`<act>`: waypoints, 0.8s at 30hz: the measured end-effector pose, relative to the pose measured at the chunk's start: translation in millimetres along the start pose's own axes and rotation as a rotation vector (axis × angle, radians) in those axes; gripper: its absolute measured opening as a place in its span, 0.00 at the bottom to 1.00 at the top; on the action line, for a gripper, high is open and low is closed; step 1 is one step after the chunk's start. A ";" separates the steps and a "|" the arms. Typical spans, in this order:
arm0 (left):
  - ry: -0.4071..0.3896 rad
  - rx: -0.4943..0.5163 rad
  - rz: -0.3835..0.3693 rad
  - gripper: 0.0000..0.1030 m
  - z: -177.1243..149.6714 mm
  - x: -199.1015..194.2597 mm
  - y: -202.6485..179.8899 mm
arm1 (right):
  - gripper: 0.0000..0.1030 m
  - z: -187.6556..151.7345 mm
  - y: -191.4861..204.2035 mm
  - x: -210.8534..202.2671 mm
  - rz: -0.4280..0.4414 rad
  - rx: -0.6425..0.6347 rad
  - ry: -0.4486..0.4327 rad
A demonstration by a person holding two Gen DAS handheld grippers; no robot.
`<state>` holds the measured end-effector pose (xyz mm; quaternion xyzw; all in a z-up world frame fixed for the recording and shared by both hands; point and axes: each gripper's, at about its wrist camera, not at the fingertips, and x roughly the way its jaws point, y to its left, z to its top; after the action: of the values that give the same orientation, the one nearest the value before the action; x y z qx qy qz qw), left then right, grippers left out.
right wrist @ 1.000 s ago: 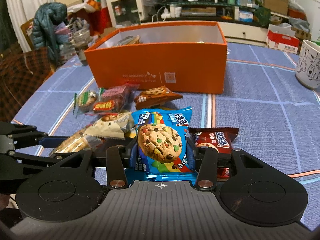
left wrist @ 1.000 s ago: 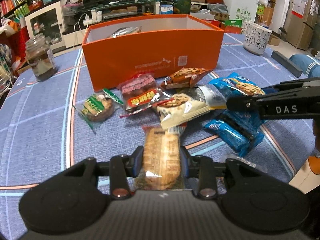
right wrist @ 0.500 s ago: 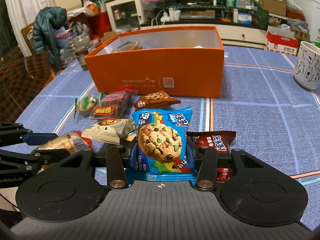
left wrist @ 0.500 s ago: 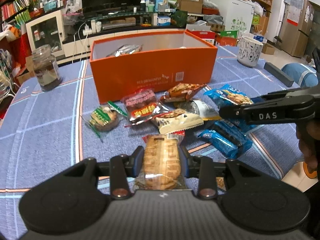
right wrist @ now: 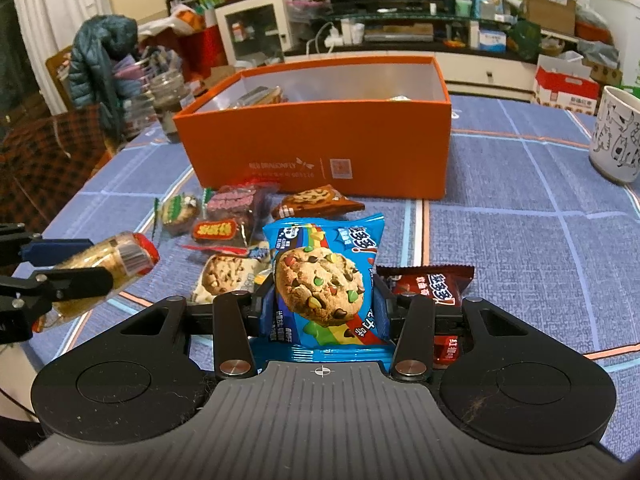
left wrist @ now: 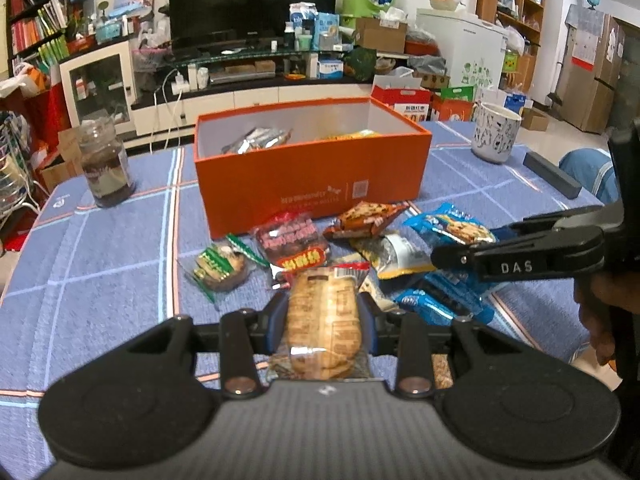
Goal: Organize snacks
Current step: 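Drop both packets into the orange box and open both tools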
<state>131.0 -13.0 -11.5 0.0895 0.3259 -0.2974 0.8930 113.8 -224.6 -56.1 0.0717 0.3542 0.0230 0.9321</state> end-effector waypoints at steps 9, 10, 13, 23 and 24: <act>-0.080 -0.035 0.032 0.33 57.2 18.2 12.2 | 0.31 49.6 -5.8 -21.7 0.036 -0.002 -0.109; -0.089 -0.029 0.043 0.33 67.1 23.8 13.9 | 0.31 62.5 -10.4 -20.6 0.027 0.004 -0.127; -0.126 -0.048 0.075 0.33 108.0 49.2 25.5 | 0.31 103.5 -25.1 -4.0 0.019 0.034 -0.148; -0.225 -0.064 0.121 0.71 137.8 55.7 43.1 | 0.54 167.0 -49.6 5.7 0.030 0.111 -0.231; -0.221 -0.065 0.129 0.72 123.1 44.6 45.8 | 0.64 158.5 -49.9 -5.7 0.021 0.093 -0.245</act>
<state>250.3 -40.6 53.5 0.0480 0.2285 -0.2368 0.9431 214.4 -293.1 57.3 0.1206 0.2375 0.0072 0.9638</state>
